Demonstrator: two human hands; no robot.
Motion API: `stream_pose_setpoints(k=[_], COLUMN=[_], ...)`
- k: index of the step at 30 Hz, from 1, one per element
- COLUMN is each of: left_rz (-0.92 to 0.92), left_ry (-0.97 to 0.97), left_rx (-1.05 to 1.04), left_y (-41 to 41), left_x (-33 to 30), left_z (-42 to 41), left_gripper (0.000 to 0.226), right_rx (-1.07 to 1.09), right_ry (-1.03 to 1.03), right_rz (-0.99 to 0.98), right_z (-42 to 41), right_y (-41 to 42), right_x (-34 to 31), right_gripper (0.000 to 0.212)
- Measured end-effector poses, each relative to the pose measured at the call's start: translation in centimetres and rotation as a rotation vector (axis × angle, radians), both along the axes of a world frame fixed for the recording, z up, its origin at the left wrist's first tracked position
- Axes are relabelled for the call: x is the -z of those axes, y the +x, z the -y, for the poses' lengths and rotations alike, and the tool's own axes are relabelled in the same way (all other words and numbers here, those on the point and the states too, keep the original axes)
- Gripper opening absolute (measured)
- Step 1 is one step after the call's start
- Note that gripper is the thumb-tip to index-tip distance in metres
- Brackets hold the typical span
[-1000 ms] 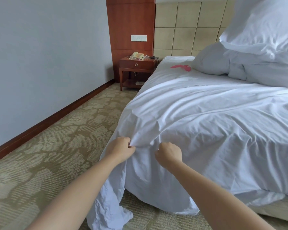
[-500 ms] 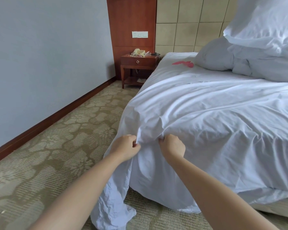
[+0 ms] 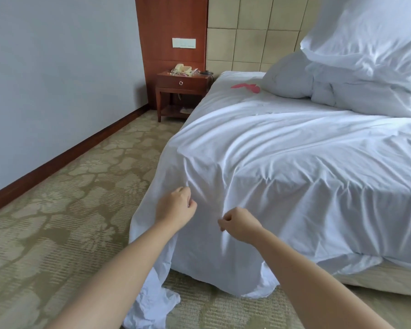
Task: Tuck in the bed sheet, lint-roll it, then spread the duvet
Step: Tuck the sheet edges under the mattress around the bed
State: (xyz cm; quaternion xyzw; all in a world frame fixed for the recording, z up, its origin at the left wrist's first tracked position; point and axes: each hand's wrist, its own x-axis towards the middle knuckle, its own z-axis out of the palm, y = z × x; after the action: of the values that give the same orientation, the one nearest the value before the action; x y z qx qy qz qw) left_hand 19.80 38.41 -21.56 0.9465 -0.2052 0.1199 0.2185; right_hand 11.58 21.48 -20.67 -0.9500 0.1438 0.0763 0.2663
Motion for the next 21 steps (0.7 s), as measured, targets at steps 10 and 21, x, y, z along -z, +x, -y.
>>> stream_pose_setpoints(k=[10, 21], left_rz=[-0.158, -0.295], left_ry=[0.059, 0.190], left_rx=[0.073, -0.023], left_y=[-2.6, -2.1], left_x=[0.1, 2.5], left_z=[8.3, 12.7], left_gripper=[0.037, 0.041], right_rx=[0.712, 0.760], right_ry=[-0.298, -0.163], right_rz=[0.482, 0.372], right_z=[7.8, 10.7], right_y=[-3.7, -2.9], right_x=[0.1, 1.3], right_gripper=[0.026, 0.030])
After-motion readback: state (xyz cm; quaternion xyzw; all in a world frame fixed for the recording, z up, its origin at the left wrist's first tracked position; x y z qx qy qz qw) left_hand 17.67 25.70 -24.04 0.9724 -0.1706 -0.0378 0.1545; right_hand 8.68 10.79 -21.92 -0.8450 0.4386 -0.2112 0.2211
